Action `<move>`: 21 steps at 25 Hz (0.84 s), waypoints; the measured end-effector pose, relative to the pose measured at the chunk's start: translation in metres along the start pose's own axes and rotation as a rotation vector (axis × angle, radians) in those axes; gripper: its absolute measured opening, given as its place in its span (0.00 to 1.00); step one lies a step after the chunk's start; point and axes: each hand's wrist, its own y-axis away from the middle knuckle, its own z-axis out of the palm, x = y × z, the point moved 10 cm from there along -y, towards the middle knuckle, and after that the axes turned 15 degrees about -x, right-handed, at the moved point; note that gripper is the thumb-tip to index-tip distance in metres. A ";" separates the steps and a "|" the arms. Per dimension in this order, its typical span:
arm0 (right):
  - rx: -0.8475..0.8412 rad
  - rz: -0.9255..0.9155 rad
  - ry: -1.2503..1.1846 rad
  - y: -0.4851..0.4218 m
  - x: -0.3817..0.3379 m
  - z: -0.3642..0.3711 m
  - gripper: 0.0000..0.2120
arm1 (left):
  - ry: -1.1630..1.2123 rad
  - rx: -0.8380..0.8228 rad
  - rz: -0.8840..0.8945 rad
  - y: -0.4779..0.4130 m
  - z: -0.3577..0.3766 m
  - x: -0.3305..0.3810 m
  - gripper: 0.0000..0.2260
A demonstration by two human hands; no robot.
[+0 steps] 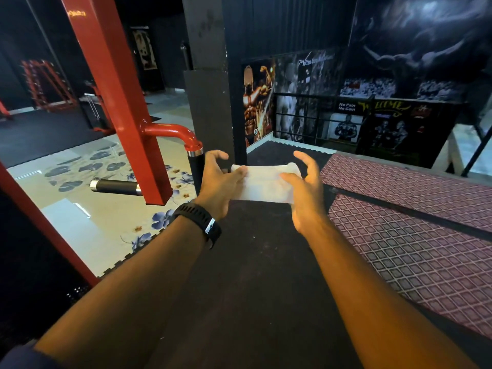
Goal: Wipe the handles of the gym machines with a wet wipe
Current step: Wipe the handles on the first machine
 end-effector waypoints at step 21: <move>0.219 -0.224 0.555 0.035 -0.035 0.044 0.06 | -0.240 0.186 0.076 0.022 0.007 0.008 0.06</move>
